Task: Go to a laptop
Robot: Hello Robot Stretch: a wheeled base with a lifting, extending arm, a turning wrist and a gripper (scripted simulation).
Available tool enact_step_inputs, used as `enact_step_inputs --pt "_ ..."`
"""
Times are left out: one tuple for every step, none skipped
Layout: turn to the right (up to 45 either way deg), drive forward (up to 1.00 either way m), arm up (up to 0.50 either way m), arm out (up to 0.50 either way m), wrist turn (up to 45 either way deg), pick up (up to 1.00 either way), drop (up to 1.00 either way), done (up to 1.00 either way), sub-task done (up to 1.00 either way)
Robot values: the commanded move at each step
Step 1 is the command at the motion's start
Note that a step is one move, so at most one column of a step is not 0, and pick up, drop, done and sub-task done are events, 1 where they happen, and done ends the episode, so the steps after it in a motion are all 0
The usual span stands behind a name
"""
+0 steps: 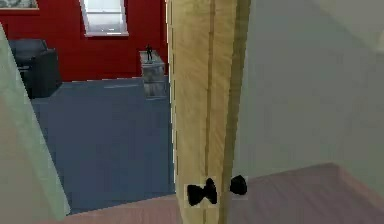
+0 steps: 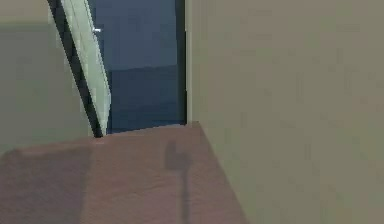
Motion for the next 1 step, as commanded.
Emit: enact_step_inputs --pt "45.0 0.0 0.0 0.0 0.0 0.0 0.0 0.0 0.0"
